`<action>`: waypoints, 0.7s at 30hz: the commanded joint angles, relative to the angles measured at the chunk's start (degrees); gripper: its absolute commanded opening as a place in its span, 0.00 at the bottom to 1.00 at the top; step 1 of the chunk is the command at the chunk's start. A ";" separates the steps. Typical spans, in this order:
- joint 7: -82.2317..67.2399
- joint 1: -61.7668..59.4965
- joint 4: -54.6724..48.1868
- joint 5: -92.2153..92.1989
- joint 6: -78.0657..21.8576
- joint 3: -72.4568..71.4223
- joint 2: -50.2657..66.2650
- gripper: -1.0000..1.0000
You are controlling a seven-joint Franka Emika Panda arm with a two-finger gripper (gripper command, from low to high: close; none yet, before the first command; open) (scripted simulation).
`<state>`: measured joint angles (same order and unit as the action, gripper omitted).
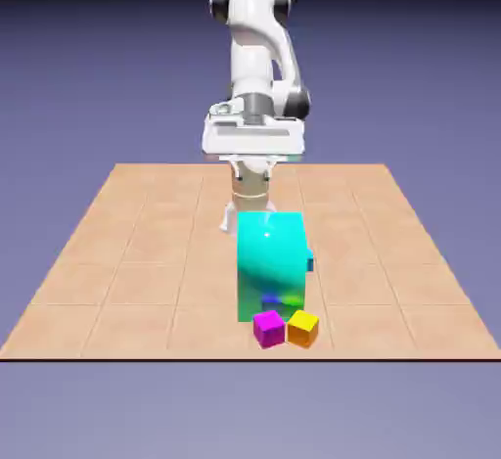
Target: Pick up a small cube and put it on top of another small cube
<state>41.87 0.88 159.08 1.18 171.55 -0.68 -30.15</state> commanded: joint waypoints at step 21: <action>-10.21 3.30 -33.44 20.50 -42.71 -11.86 43.61 0.50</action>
<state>31.66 4.17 125.64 21.67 128.84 -12.54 13.45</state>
